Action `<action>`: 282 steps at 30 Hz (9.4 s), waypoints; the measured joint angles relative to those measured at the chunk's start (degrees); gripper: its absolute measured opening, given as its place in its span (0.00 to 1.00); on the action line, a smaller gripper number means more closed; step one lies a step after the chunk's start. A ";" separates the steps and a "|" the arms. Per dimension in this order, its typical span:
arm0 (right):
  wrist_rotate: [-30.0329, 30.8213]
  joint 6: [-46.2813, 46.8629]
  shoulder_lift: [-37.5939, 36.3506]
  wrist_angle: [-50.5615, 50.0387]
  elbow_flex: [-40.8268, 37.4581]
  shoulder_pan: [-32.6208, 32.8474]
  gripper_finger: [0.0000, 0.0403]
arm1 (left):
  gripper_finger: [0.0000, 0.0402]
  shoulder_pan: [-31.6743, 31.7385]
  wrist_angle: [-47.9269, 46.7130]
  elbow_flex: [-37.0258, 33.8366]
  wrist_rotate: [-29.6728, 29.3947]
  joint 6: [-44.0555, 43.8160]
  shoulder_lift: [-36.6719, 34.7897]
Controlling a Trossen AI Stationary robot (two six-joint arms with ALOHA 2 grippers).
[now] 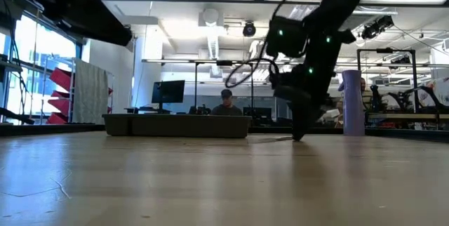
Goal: Sort silverware
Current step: Put the silver knife into the organizing bin
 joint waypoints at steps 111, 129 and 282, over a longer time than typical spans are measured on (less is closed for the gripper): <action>-15.46 -34.70 17.20 67.95 -14.37 7.65 0.29 | 0.30 16.31 28.17 3.43 32.81 21.46 20.63; -30.67 -39.52 22.81 80.70 -16.81 1.15 0.29 | 0.30 16.33 28.60 3.43 32.82 21.49 20.63; -8.91 -30.35 2.13 61.49 -16.98 9.25 0.11 | 0.13 35.28 36.77 7.21 50.10 49.13 29.79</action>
